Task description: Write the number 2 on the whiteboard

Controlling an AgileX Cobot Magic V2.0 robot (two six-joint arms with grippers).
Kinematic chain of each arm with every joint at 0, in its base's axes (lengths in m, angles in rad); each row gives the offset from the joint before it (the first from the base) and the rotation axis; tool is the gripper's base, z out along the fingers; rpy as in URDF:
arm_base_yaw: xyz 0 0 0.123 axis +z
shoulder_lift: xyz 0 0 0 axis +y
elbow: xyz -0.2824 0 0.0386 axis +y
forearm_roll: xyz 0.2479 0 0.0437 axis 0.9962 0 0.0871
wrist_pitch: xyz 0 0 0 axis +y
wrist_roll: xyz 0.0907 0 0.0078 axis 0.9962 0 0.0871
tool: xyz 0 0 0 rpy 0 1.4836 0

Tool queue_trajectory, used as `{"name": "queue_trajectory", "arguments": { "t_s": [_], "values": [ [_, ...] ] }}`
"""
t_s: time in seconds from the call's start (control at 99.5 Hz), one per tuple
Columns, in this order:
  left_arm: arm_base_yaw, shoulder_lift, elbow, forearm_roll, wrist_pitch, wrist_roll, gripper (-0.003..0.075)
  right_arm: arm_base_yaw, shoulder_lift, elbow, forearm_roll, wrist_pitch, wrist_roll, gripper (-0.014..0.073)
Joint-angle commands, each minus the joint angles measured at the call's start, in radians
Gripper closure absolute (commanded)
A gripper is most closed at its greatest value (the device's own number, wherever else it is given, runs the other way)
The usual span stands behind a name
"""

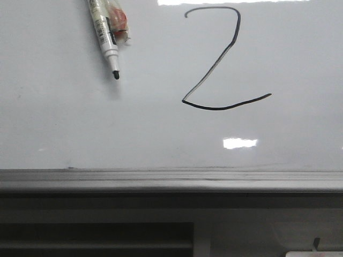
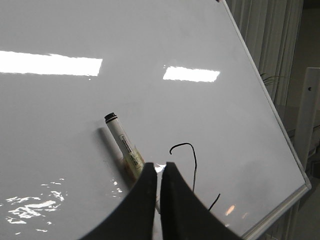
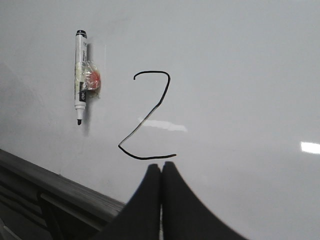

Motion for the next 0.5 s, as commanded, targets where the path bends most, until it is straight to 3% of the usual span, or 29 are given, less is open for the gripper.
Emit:
{"name": "queue_trajectory", "arguments": {
  "t_s": [0.0,0.231,0.302,0.402,0.493],
  "values": [
    [-0.001,0.009,-0.026,0.004,-0.048,0.0,0.074,-0.006,-0.005,-0.026,0.029,-0.048,-0.009,0.0662],
    [-0.001,0.009,-0.025,0.012,-0.048,0.0,0.074,-0.006,-0.005,-0.026,0.029,-0.048,-0.009,0.0662],
    [0.016,0.009,-0.023,0.089,-0.036,0.0,0.074,-0.006,-0.005,-0.026,0.029,-0.048,-0.009,0.0662],
    [0.111,0.014,-0.019,0.223,-0.019,-0.039,0.074,-0.006,-0.005,-0.026,0.029,-0.048,-0.009,0.0662],
    [0.27,0.02,-0.002,0.354,-0.014,-0.211,0.074,-0.006,-0.005,-0.026,0.029,-0.048,-0.009,0.0662]
  ]
}}
